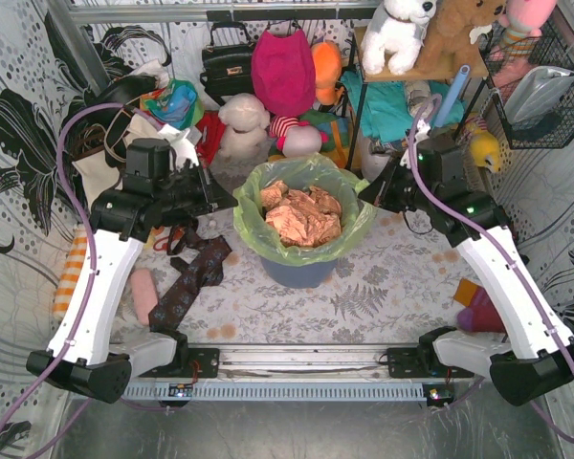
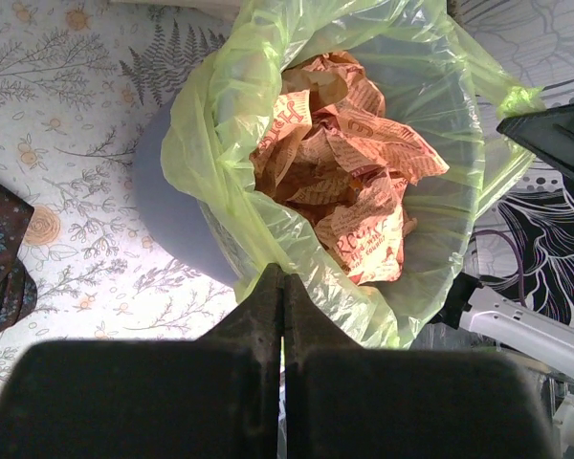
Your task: Tie the trash bag
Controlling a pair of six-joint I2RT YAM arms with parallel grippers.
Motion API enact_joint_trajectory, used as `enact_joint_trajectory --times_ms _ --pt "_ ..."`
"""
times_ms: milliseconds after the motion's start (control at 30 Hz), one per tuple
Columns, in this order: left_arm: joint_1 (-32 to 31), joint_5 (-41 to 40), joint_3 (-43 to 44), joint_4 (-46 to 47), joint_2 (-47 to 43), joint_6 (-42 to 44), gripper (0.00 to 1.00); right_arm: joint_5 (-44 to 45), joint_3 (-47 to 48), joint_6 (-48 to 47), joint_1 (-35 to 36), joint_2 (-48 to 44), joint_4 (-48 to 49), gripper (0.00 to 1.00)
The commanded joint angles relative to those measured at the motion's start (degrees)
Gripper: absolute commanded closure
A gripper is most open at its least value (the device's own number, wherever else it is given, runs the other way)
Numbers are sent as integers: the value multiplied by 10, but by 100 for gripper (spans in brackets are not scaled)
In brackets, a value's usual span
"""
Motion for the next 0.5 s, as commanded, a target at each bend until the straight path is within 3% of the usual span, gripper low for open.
enact_joint_trajectory --times_ms 0,467 --pt "4 -5 24 20 -6 -2 100 -23 43 -4 -4 -7 3 100" --pt "7 -17 59 55 25 -6 100 -103 84 24 -3 32 94 100"
